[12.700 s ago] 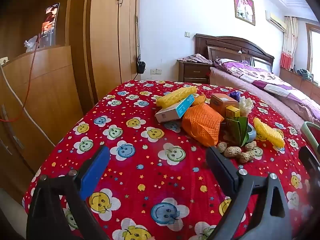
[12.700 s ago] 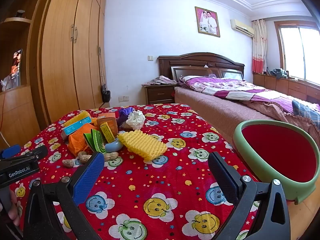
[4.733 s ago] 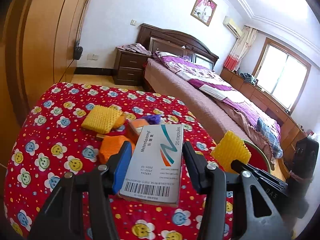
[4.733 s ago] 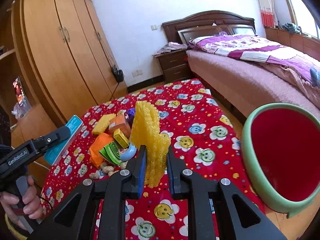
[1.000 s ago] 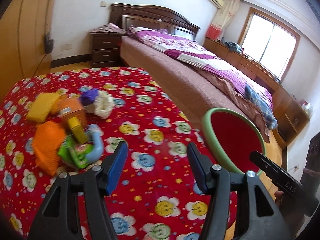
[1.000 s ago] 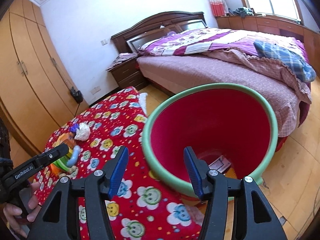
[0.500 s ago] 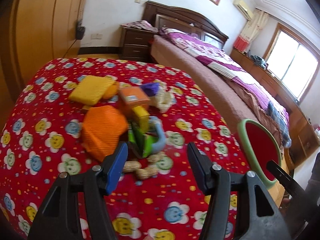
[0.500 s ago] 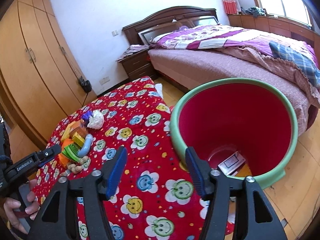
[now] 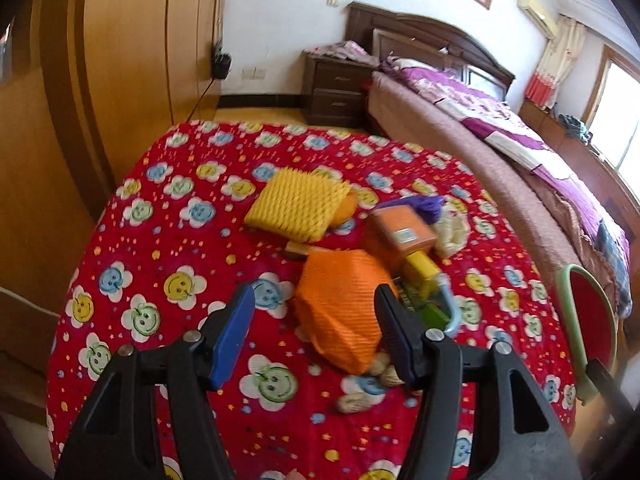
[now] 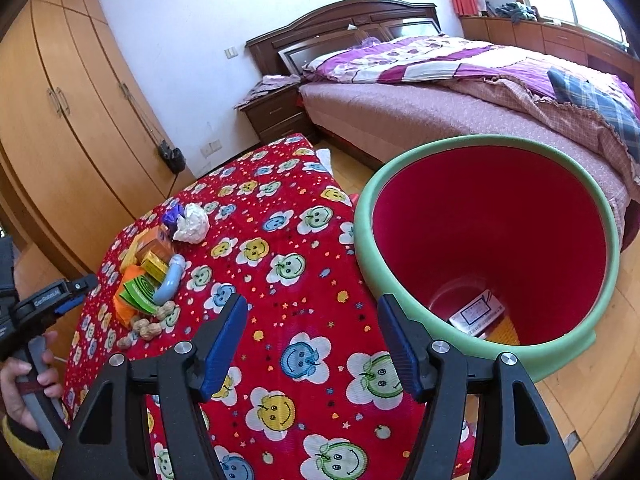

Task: Collect trash
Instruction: 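Grasp the orange mesh bag with the left tool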

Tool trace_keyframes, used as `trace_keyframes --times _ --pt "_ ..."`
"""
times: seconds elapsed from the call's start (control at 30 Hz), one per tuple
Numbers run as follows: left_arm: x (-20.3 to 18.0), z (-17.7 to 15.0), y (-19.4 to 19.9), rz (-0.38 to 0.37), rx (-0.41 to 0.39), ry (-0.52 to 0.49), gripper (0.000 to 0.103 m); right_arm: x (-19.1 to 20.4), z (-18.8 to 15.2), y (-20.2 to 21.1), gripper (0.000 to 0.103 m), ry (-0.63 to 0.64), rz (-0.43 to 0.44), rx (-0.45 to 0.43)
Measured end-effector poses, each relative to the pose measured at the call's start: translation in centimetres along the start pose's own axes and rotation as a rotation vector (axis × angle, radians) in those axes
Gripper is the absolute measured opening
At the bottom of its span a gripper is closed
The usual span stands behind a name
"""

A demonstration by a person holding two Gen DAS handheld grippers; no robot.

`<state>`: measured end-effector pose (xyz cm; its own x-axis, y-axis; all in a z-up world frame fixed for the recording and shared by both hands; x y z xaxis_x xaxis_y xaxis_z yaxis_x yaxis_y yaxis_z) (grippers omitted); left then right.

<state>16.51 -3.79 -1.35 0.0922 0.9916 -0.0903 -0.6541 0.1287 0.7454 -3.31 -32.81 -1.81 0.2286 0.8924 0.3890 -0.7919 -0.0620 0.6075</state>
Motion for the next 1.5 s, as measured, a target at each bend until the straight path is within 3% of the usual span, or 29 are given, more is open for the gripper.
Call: trace_keyframes --times 0.27,0.43,0.57,0.7,0.93,1.2,1.5 --pt "-1.6 -1.7 -2.8 -0.068 0.089 0.002 0.062 -0.1 -0.3 -0.6 0.069 -0.005 -0.006 0.015" --pt "-2.4 -2.1 -4.9 -0.032 0.111 -0.034 0.062 0.1 -0.4 -0.7 0.069 -0.001 -0.008 0.018" --pt "-2.3 -2.0 -5.8 -0.031 0.115 -0.005 0.062 0.0 -0.4 -0.7 0.069 -0.002 -0.012 0.020" --pt "-2.6 -1.8 -5.8 -0.057 0.104 0.011 0.052 0.1 -0.5 -1.0 0.069 0.004 -0.014 0.028" --pt "-3.5 -2.0 -5.0 -0.136 0.084 -0.002 0.018 2.2 0.0 -1.5 0.069 0.059 0.003 0.036" --pt "-1.5 -0.9 -2.7 -0.138 0.040 0.036 0.015 6.2 0.7 -3.1 0.069 0.139 0.057 0.054" --pt "3.8 -0.4 0.0 -0.056 -0.022 0.097 0.015 10.6 0.1 -6.9 0.069 0.193 0.122 0.128"
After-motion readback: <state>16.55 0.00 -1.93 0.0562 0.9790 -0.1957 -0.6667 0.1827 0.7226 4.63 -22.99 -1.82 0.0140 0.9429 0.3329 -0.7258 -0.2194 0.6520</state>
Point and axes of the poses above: each gripper's, at about its wrist camera, not at the fingertips, and y roughly against the way its jaws point, x to its left, z to its top, the point moved 8 cm from there along -y, roughly the way its jaws point, and after that the axes turned 6 degrees about z, right-handed, at the moved point
